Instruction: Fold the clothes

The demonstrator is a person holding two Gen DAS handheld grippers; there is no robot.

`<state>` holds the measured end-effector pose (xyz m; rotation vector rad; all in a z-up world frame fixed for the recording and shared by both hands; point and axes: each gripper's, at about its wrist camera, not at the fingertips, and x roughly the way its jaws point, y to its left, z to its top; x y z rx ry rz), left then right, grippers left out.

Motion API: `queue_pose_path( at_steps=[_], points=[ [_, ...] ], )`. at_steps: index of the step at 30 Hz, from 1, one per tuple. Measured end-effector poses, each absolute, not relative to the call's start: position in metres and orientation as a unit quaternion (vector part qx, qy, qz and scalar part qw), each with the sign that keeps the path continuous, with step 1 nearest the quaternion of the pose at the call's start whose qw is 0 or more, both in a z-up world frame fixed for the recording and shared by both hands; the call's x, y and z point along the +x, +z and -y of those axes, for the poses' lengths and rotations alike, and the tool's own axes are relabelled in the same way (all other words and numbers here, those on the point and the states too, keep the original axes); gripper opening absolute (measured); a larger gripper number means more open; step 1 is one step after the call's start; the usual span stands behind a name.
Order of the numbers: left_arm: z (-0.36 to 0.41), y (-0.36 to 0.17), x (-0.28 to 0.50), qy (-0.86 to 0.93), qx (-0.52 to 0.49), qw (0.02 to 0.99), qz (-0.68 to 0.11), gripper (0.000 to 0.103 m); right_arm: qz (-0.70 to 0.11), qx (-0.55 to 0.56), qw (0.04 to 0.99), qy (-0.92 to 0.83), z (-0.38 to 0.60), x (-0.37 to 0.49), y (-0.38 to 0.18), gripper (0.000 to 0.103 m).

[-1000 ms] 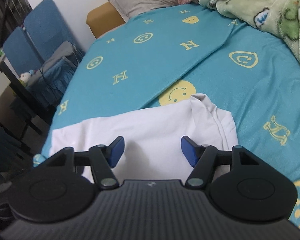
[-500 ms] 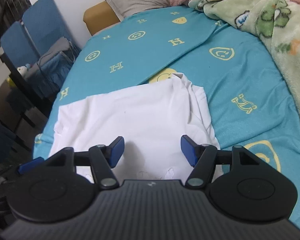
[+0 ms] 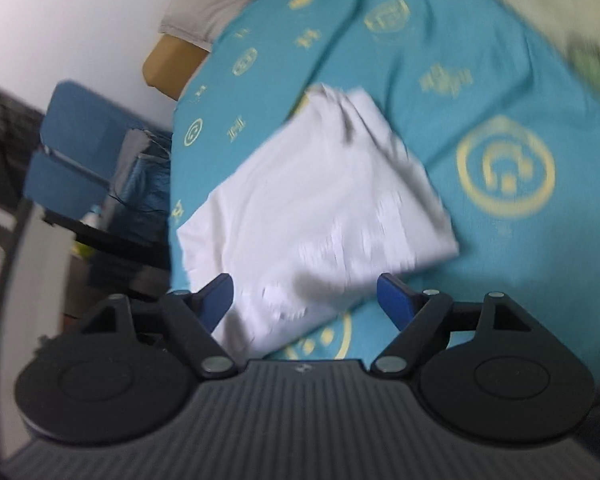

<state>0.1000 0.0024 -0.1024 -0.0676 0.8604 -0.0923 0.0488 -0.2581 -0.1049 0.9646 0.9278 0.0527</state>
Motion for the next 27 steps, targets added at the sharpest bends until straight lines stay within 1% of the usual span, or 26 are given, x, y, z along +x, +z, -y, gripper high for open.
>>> queue_pose_path(
  at_steps=[4, 7, 11, 13, 14, 17, 19, 22, 24, 27],
  points=[
    [-0.004, -0.102, 0.102, -0.041, -0.045, 0.904, -0.424, 0.08, -0.441, 0.545, 0.713, 0.003, 0.269, 0.053, -0.141, 0.082],
    [-0.005, -0.103, 0.104, -0.041, -0.055, 0.901, -0.429, 0.08, -0.431, 0.596, 0.677, -0.023, 0.275, 0.055, -0.164, 0.082],
    [-0.011, -0.106, 0.109, -0.036, -0.091, 0.892, -0.441, 0.081, -0.392, 0.609, 0.688, -0.037, 0.274, 0.054, -0.166, 0.081],
    [-0.013, -0.107, 0.11, -0.035, -0.102, 0.89, -0.442, 0.081, -0.381, 0.608, 0.695, -0.044, 0.273, 0.055, -0.166, 0.071],
    [-0.013, -0.107, 0.11, -0.034, -0.104, 0.89, -0.443, 0.081, -0.38, 0.609, 0.694, -0.048, 0.273, 0.057, -0.167, 0.069],
    [-0.013, -0.103, 0.111, -0.034, -0.108, 0.89, -0.441, 0.08, -0.382, 0.608, 0.694, -0.054, 0.273, 0.064, -0.169, 0.054],
    [-0.013, -0.094, 0.108, -0.042, -0.116, 0.892, -0.436, 0.079, -0.384, 0.594, 0.705, -0.05, 0.272, 0.067, -0.165, 0.034],
    [-0.014, -0.075, 0.099, -0.077, -0.145, 0.892, -0.422, 0.08, -0.376, 0.581, 0.721, -0.037, 0.271, 0.067, -0.156, 0.025],
    [-0.015, -0.063, 0.09, -0.118, -0.174, 0.886, -0.413, 0.08, -0.366, 0.573, 0.733, -0.025, 0.272, 0.066, -0.147, 0.022],
    [-0.018, -0.061, 0.081, -0.187, -0.243, 0.852, -0.425, 0.081, -0.347, 0.565, 0.748, -0.004, 0.271, 0.065, -0.133, 0.02]
  ],
)
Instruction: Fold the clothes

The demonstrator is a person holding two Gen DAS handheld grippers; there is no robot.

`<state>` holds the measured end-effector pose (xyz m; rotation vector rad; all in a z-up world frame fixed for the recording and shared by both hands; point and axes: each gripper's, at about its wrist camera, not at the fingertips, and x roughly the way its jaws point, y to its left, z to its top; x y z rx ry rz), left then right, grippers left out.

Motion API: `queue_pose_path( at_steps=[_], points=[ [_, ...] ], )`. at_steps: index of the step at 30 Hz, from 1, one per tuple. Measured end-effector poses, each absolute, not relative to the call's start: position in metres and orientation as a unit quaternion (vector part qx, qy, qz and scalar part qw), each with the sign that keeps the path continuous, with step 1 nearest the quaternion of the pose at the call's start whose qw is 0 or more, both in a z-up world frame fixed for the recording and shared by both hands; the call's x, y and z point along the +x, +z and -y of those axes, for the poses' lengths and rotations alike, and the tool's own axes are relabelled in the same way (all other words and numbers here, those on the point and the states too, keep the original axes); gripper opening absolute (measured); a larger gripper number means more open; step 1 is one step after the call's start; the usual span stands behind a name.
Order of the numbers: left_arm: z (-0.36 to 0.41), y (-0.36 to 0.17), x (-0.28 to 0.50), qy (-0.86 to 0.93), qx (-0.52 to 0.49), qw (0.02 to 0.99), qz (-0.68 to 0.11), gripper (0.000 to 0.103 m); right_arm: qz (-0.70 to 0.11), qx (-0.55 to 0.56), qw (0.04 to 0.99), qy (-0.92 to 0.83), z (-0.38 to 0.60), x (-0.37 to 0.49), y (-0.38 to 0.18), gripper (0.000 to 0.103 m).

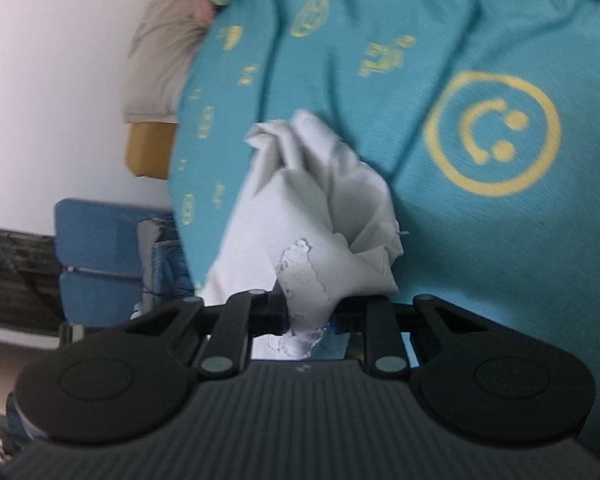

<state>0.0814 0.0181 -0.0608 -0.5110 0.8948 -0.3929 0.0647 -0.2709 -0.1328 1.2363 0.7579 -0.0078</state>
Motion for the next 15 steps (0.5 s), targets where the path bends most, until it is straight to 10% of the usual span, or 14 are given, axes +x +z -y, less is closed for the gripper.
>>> queue_pose_path(
  at_steps=[15],
  points=[
    [-0.016, -0.159, 0.102, -0.217, -0.48, 0.691, -0.496, 0.084, -0.305, 0.547, 0.778, 0.035, 0.269, 0.065, -0.108, 0.018]
  ],
)
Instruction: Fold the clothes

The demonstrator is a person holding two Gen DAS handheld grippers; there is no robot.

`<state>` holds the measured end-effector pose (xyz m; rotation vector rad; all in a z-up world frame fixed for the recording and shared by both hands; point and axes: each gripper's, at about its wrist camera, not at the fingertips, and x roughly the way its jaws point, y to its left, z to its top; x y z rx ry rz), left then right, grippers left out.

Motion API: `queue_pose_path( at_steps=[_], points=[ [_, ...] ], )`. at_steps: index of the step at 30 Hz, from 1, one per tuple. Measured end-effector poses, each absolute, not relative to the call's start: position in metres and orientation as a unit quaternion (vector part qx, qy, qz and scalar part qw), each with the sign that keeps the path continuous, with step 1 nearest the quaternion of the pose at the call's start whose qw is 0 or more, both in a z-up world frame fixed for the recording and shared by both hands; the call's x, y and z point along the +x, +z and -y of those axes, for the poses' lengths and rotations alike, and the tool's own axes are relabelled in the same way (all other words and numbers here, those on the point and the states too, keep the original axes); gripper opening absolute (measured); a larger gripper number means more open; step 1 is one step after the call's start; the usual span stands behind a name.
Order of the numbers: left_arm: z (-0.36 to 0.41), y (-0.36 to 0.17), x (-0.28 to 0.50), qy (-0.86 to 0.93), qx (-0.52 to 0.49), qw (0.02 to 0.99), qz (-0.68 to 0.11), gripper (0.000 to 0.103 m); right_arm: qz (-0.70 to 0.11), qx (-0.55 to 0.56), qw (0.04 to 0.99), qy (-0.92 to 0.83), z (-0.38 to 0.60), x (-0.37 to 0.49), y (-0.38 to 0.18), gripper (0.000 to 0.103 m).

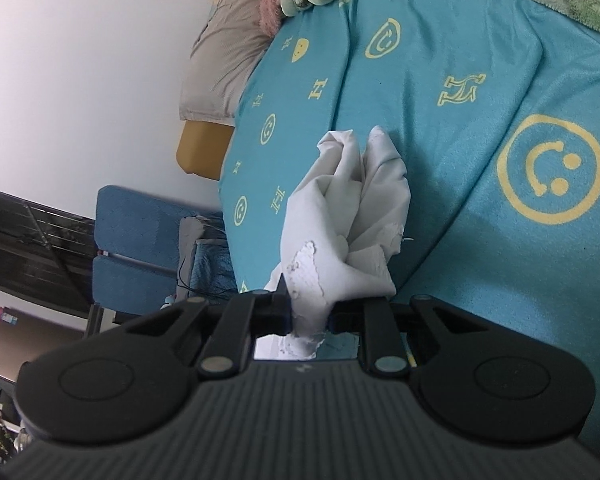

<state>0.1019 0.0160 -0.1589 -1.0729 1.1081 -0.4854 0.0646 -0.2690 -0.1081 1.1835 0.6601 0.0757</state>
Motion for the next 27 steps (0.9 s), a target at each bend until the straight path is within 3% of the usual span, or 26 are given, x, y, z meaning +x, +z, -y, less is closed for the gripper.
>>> queue_pose_path(
  at_steps=[11, 21, 27],
  points=[
    [-0.04, -0.165, 0.095, -0.184, -0.563, 0.688, -0.42, 0.083, -0.293, 0.569, 0.767, 0.031, 0.277, 0.059, -0.111, 0.018],
    [-0.041, -0.183, 0.099, -0.148, -0.538, 0.687, -0.466, 0.088, -0.277, 0.564, 0.777, 0.045, 0.277, 0.058, -0.105, 0.017],
    [-0.07, -0.179, 0.091, -0.08, -0.573, 0.701, -0.417, 0.077, -0.259, 0.567, 0.781, 0.034, 0.287, 0.055, -0.103, 0.017]
  ],
)
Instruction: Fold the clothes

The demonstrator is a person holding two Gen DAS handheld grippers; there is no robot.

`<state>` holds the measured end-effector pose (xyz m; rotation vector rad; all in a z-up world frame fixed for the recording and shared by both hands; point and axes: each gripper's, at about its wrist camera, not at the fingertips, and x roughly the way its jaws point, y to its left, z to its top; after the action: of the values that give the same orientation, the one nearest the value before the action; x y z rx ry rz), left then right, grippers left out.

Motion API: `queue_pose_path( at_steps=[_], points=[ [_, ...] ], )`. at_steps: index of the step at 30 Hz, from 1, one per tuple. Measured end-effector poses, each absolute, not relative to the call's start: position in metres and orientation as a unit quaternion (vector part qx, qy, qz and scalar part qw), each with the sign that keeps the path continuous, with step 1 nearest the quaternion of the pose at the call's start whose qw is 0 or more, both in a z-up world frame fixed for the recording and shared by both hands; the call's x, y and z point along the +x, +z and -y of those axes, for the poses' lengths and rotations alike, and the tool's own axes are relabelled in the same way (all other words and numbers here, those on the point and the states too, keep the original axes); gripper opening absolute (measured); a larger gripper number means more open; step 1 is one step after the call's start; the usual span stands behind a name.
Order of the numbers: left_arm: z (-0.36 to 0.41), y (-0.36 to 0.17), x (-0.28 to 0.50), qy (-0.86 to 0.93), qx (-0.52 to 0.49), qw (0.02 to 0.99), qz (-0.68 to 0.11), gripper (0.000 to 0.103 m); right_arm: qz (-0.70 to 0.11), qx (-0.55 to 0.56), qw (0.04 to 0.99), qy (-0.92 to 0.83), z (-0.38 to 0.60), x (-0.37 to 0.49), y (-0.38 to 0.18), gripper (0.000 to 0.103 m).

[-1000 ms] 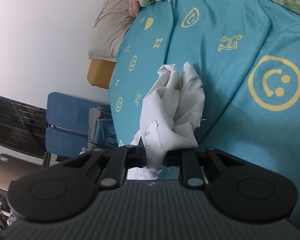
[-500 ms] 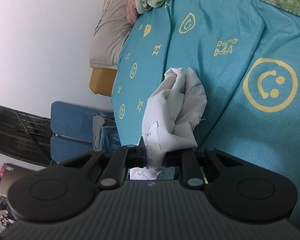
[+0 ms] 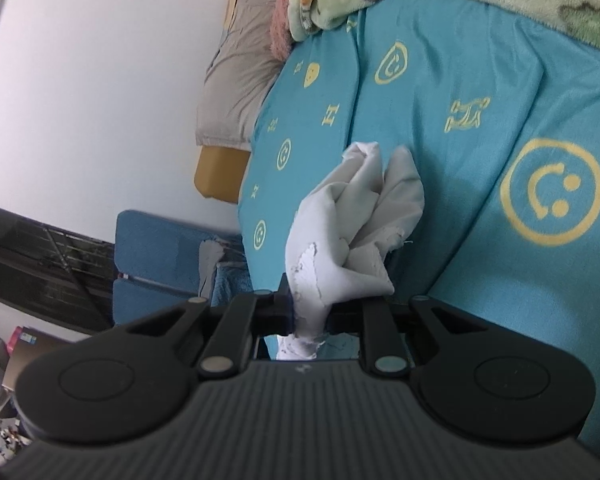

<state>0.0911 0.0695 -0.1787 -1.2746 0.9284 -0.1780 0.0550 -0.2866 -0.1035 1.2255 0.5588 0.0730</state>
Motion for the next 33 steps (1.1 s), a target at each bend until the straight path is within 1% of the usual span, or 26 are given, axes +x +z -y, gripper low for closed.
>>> queue_pose_path(
  at_steps=[3, 5, 7, 11, 12, 13, 14, 15, 16, 17, 19, 24, 33],
  points=[
    [-0.084, -0.18, 0.089, -0.046, -0.585, 0.708, -0.392, 0.069, -0.252, 0.564, 0.786, 0.027, 0.29, 0.053, -0.101, 0.017],
    [-0.088, -0.179, 0.094, -0.057, -0.592, 0.703, -0.391, 0.063, -0.252, 0.559, 0.79, 0.024, 0.289, 0.053, -0.1, 0.017],
    [-0.089, -0.173, 0.097, -0.07, -0.582, 0.709, -0.392, 0.054, -0.253, 0.549, 0.796, 0.021, 0.287, 0.053, -0.099, 0.017],
    [-0.077, -0.166, 0.1, -0.094, -0.557, 0.721, -0.401, 0.053, -0.251, 0.531, 0.809, 0.02, 0.282, 0.048, -0.092, 0.017],
    [-0.072, -0.166, 0.102, -0.097, -0.553, 0.721, -0.405, 0.048, -0.249, 0.528, 0.812, 0.02, 0.282, 0.046, -0.09, 0.017],
    [-0.069, -0.165, 0.103, -0.099, -0.548, 0.724, -0.408, 0.039, -0.248, 0.525, 0.814, 0.02, 0.282, 0.043, -0.088, 0.017],
    [-0.067, -0.163, 0.103, -0.1, -0.541, 0.727, -0.411, 0.033, -0.247, 0.524, 0.815, 0.019, 0.283, 0.04, -0.086, 0.017],
    [-0.065, -0.162, 0.103, -0.1, -0.535, 0.73, -0.413, 0.02, -0.246, 0.524, 0.815, 0.017, 0.284, 0.037, -0.085, 0.017],
    [-0.065, -0.161, 0.102, -0.103, -0.534, 0.73, -0.413, 0.01, -0.246, 0.528, 0.813, 0.016, 0.286, 0.034, -0.083, 0.017],
    [-0.067, -0.159, 0.1, -0.106, -0.537, 0.729, -0.411, 0.011, -0.245, 0.532, 0.81, 0.013, 0.289, 0.031, -0.082, 0.017],
    [-0.069, -0.151, 0.095, -0.116, -0.541, 0.727, -0.406, 0.009, -0.243, 0.54, 0.806, 0.009, 0.295, 0.022, -0.076, 0.017],
    [-0.059, -0.106, 0.083, -0.16, -0.534, 0.736, -0.385, 0.008, -0.235, 0.55, 0.801, 0.012, 0.311, -0.01, -0.052, 0.017],
    [0.01, -0.029, 0.073, -0.214, -0.477, 0.748, -0.409, 0.007, -0.215, 0.562, 0.799, 0.006, 0.377, -0.045, 0.003, 0.017]
  ],
)
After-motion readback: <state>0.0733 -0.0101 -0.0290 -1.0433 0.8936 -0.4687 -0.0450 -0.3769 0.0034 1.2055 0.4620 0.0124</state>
